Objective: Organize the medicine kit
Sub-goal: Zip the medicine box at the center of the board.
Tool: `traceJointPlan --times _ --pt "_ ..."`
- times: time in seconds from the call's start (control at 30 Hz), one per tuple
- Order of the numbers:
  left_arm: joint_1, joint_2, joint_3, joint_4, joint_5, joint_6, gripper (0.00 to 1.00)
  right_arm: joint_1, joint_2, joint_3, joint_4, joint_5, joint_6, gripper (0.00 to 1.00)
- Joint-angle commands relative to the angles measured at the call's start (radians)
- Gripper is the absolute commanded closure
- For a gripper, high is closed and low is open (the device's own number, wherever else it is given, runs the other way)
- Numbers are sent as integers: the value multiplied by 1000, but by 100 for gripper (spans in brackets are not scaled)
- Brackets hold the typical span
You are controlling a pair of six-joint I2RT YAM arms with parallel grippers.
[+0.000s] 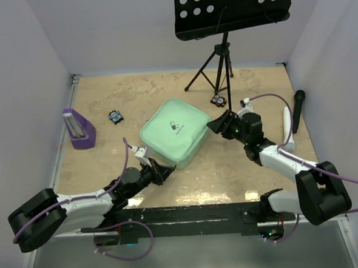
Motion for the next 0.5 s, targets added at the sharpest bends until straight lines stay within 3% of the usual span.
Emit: traceJointPlan --times 0.0,0.2,0.4,0.47 --pt "-5 46 -28 -57 -7 13 100 79 -22 -20 -22 -13 -26 39" --pt "-5 78 -5 -42 -9 22 100 209 -33 -62 43 -35 21 34" --pt "-5 71 -5 -43 -13 24 100 274 -54 -68 64 -80 -18 41" --pt "-5 71 -5 -42 -18 24 100 283 -34 -73 95 -140 -31 47"
